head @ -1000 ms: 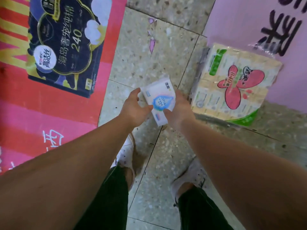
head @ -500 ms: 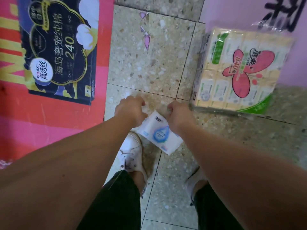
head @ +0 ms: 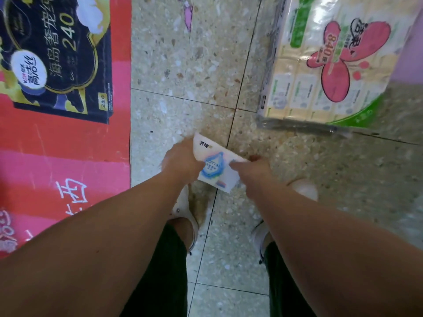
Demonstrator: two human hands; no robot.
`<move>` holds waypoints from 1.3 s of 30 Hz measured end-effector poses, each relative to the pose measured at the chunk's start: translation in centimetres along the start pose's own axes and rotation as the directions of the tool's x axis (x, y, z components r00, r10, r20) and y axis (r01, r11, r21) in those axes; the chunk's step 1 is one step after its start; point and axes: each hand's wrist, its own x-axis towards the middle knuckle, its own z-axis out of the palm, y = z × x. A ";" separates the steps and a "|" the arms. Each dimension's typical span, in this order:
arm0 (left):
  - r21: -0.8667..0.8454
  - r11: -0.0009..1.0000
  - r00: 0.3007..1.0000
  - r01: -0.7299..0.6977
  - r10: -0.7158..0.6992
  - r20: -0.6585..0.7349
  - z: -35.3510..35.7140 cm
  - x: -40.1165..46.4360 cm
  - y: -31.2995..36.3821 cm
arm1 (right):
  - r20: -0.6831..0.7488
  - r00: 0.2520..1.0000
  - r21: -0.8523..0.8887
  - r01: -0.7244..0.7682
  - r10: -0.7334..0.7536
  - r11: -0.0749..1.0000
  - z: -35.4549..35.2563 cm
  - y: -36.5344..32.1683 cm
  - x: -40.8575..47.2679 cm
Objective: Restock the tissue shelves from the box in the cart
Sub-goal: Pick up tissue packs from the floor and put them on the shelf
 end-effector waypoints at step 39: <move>-0.277 0.711 0.746 -0.646 0.665 -0.034 -30.6 -66.5 33.1 | -0.253 0.629 0.493 0.737 -0.735 0.462 -48.0 3.2 -67.1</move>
